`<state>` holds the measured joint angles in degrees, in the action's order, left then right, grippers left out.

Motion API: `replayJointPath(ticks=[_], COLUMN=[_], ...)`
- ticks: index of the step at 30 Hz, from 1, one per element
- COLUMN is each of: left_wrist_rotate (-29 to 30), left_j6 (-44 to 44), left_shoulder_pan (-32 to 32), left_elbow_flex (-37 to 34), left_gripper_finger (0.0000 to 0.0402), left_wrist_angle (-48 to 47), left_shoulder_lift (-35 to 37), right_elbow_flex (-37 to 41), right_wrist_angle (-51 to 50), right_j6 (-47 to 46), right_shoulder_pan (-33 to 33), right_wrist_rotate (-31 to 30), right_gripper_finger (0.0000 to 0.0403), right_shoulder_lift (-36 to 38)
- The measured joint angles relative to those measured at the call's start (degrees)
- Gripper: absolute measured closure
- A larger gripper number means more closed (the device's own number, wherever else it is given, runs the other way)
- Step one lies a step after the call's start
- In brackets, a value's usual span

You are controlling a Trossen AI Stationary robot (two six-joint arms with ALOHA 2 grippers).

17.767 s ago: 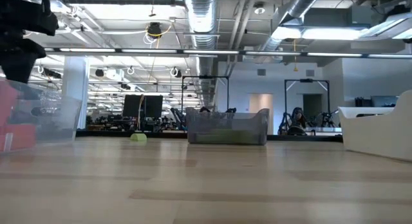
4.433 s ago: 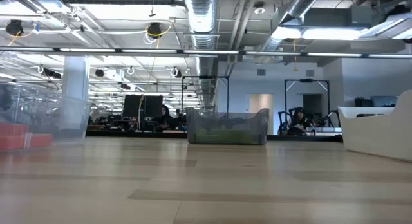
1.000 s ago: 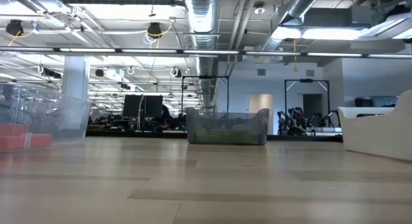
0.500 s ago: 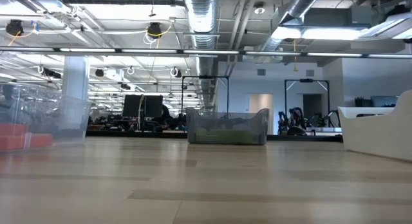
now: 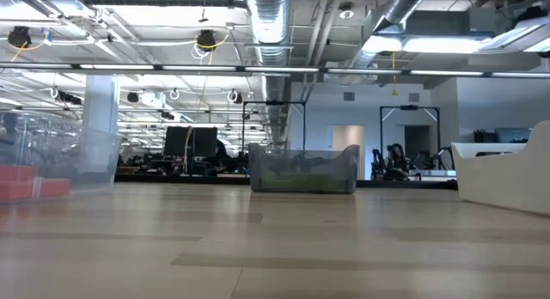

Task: Sort & place blocks by color
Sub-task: Put the yellow block into the white bin

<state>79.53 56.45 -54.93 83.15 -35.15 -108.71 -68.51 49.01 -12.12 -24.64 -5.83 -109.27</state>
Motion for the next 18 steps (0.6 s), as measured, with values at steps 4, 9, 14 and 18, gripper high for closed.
replayJointPath(ticks=[4,9,14,18], left_wrist_rotate=[-2.0,-2.1,-1.8,-3.8], left_j6=[-8.7,-16.7,-17.8,-17.6], left_shoulder_pan=[1.7,2.9,3.3,3.2], left_elbow_flex=[0.0,0.0,0.0,-0.1], left_gripper_finger=[0.032,0.032,0.032,0.0345], left_wrist_angle=[7.7,14.2,15.3,14.6], left_shoulder_lift=[0.0,0.0,0.0,0.0], right_elbow_flex=[0.0,0.0,0.0,0.0], right_wrist_angle=[-0.2,-0.2,-0.1,-1.4], right_j6=[0.0,0.0,0.8,4.1], right_shoulder_pan=[0.0,-0.1,-0.3,-1.3], right_wrist_rotate=[0.0,0.2,0.6,1.0], right_gripper_finger=[0.0098,0.0132,0.0226,0.028], right_shoulder_lift=[0.0,0.0,0.0,0.6])
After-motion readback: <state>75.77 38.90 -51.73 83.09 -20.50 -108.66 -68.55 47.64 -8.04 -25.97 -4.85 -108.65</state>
